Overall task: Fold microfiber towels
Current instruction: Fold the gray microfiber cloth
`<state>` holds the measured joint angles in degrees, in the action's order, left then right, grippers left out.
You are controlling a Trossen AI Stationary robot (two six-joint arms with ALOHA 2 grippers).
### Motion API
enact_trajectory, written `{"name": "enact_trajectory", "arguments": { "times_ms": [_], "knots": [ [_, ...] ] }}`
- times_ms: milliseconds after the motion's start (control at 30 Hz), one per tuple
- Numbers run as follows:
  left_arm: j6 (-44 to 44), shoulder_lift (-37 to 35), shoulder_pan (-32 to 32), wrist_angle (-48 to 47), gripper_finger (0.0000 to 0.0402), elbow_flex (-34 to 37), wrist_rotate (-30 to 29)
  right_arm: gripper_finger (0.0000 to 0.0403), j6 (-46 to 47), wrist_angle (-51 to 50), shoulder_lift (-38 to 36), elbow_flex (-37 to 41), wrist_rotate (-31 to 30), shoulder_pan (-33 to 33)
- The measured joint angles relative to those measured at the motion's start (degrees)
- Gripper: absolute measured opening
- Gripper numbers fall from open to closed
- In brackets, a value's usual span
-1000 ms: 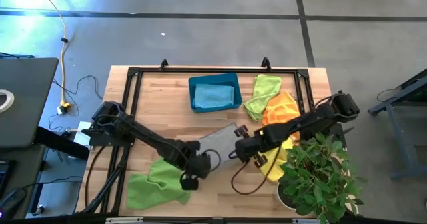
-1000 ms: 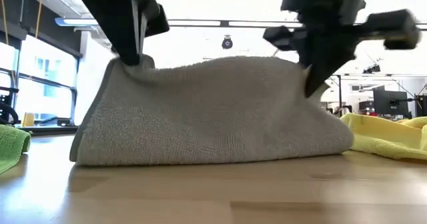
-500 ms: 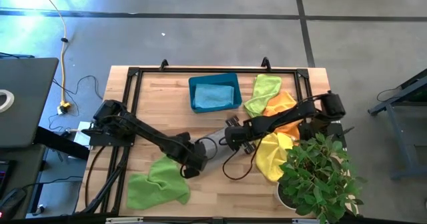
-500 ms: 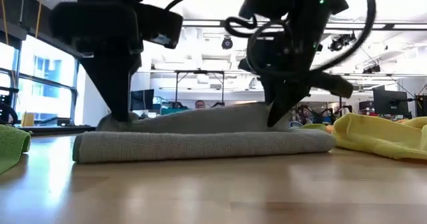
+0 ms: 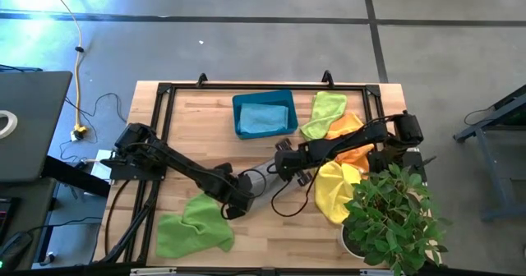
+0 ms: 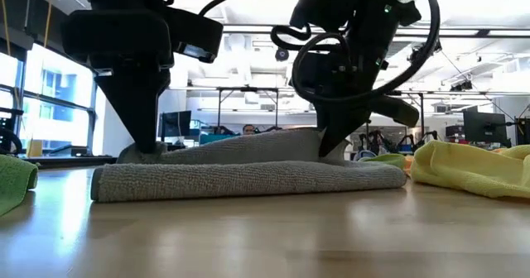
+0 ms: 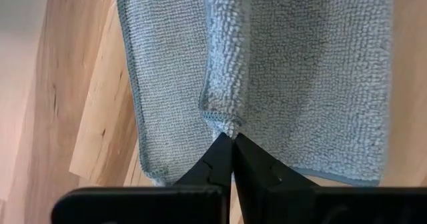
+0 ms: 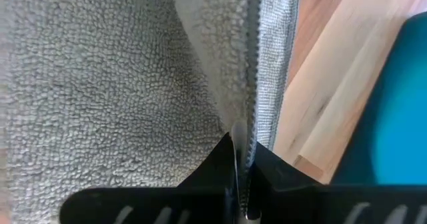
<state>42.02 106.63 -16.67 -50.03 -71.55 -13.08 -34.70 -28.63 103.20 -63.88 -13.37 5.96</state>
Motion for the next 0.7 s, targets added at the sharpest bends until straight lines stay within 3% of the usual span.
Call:
{"name": "enact_trajectory", "arguments": {
  "times_ms": [167, 300, 500, 600, 700],
  "knots": [
    [0.84, 0.00, 0.00, -0.70, 0.0000, 0.00, 0.11, 0.0010, 3.18, -0.07, 0.00, -0.01, 3.02, 0.00],
    [1.54, 0.00, 0.00, -2.53, 0.0000, 0.00, 0.19, 0.0058, 4.79, 0.08, 0.00, -0.01, 3.76, 0.11],
    [2.49, 0.02, -0.02, -3.35, 0.0000, 0.00, 0.21, 0.0131, 6.32, 0.70, -0.02, -0.01, -3.86, 0.15],
    [2.93, 0.02, -0.02, -3.35, 0.0000, 0.00, 0.81, 0.0145, 6.36, -0.25, -0.67, -0.01, -7.92, 0.42],
    [2.95, 0.02, -0.02, -3.37, 0.0000, 0.00, 0.85, 0.0144, 6.40, -0.06, -1.57, -0.01, -8.19, 1.20]
  ]
}}
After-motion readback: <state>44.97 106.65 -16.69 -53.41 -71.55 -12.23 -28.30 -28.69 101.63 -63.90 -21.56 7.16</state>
